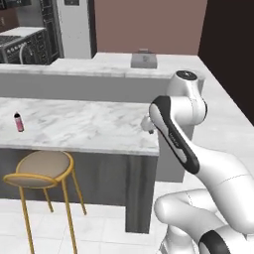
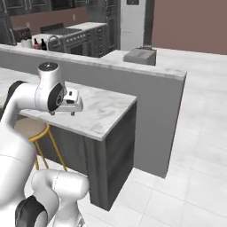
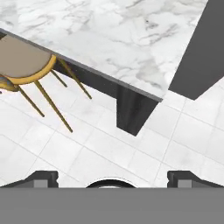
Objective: Place the large bottle from the dining counter next to the other large bottle outside the sink, and place the small bottle from the dining counter next to the other small bottle inside the sink.
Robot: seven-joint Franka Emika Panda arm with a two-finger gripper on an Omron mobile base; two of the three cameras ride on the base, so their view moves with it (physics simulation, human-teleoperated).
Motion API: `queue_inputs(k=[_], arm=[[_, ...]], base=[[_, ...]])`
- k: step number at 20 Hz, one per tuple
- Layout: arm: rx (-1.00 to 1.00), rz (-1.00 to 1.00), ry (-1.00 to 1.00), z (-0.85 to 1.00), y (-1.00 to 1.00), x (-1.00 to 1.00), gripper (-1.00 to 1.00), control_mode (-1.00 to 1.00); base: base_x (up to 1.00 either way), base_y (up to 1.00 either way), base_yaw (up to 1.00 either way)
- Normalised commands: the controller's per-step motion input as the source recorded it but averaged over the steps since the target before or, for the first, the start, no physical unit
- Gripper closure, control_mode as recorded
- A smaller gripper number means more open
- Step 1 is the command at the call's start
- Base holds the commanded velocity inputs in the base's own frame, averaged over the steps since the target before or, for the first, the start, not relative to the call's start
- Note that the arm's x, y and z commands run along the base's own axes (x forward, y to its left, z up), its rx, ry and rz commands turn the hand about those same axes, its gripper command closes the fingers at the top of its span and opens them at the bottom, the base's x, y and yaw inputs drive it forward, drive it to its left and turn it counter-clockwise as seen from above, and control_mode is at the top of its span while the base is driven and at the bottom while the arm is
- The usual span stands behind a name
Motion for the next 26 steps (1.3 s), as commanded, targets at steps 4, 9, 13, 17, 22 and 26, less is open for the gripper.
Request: queue_inputs(k=[4, 9, 13, 17, 22, 26], arm=[[0.0, 0.0, 0.0, 0.0, 0.0, 0.0, -1.0, 1.0], [0.0, 0.0, 0.0, 0.0, 0.0, 0.0, -1.0, 1.0], [0.0, 0.0, 0.0, 0.0, 0.0, 0.0, -1.0, 1.0], [0.0, 0.0, 0.0, 0.0, 0.0, 0.0, -1.0, 1.0], [0.0, 0.0, 0.0, 0.0, 0.0, 0.0, -1.0, 1.0], [0.0, 0.0, 0.0, 0.0, 0.0, 0.0, -1.0, 1.0]], base=[[-0.95, 1.0, -0.19], [-0.18, 1.0, -0.16], [0.1, 1.0, -0.12], [0.23, 0.99, -0.24], [0.15, 0.98, -0.31], [0.23, 0.59, -0.27]])
